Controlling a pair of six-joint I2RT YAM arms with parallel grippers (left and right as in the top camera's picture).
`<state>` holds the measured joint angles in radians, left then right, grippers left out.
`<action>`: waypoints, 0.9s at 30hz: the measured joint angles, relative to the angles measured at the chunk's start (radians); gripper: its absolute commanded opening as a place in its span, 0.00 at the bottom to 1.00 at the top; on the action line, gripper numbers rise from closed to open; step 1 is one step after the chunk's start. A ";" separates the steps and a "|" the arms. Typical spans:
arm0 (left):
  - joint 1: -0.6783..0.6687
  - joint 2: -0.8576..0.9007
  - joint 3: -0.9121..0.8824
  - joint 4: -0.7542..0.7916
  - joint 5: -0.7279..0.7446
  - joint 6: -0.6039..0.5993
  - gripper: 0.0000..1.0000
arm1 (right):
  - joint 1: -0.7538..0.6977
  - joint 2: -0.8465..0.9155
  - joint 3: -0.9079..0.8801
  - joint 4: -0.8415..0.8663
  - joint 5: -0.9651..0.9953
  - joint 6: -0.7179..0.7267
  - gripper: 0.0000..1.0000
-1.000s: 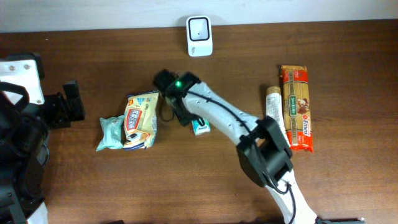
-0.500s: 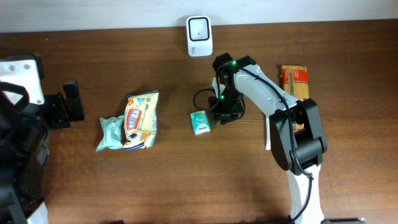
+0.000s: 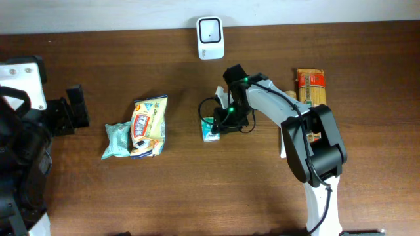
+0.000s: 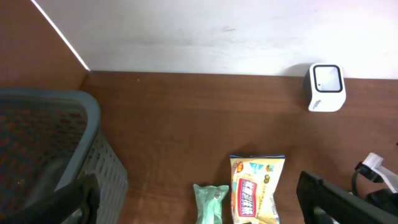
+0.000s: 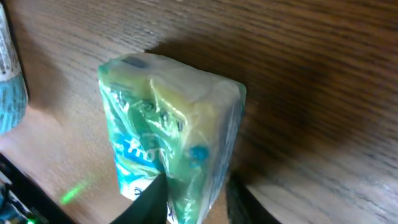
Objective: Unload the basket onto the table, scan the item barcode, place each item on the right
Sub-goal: 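Grasp the small green-and-white packet with the right gripper, then raise the small packet up to the scanner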
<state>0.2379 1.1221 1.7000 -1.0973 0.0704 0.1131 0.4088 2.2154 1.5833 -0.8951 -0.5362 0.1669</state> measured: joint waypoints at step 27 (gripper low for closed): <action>0.000 0.000 0.000 -0.001 0.000 0.000 0.99 | -0.290 -0.325 0.014 -0.012 -0.985 0.092 0.04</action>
<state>0.2379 1.1221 1.7000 -1.0981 0.0704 0.1131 0.1184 1.8908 1.5978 -0.9073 -1.5208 0.2588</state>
